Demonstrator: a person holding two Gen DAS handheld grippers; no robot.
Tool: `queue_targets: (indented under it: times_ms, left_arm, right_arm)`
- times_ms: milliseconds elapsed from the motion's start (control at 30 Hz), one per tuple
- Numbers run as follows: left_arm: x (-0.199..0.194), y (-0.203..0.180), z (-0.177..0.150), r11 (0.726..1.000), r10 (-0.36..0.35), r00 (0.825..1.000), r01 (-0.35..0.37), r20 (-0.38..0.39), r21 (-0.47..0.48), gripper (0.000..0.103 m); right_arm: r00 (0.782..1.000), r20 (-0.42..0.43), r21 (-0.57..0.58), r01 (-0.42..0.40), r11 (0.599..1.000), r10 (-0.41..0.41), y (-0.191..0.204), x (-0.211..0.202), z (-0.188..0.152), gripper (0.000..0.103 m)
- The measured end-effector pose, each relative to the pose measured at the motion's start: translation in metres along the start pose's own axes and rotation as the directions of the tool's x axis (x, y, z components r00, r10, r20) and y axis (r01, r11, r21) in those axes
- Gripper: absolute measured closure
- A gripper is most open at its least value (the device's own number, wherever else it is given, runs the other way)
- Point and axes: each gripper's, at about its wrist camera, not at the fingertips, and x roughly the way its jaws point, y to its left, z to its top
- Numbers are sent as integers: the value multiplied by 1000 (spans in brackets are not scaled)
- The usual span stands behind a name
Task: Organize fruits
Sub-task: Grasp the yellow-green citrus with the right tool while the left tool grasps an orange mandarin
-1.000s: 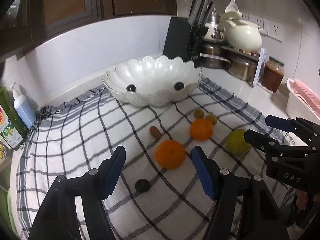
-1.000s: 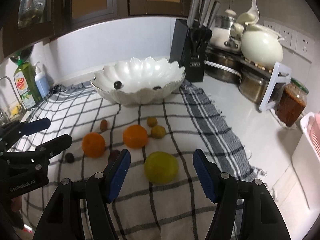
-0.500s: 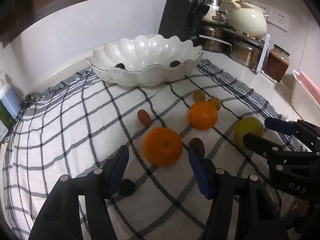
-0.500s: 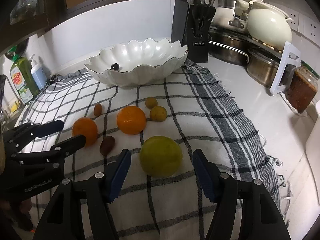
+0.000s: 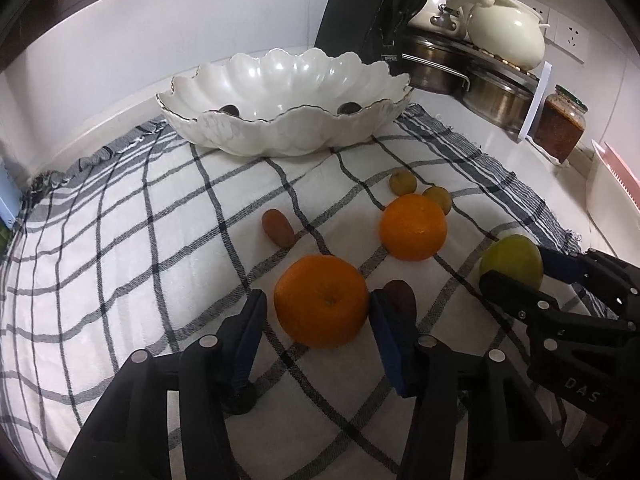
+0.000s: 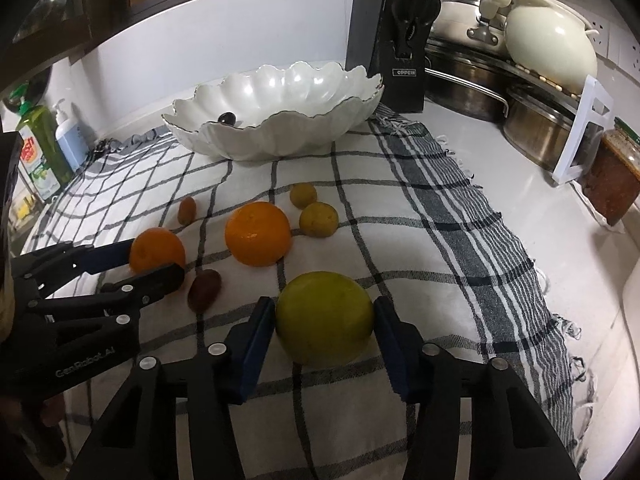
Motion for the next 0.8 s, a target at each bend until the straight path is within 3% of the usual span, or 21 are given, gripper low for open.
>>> queue_targets:
  times_ms: [467, 800]
  left_arm:
    - [-10, -3, 2, 1000, 0, 1000, 0, 20, 7, 57]
    - [-37, 0, 9, 1000, -2, 996, 4, 86, -14, 57]
  right_arm:
    - [1000, 11, 8, -15, 1000, 15, -1, -5, 0, 53]
    - [996, 78, -3, -33, 999, 33, 0, -26, 10, 53]
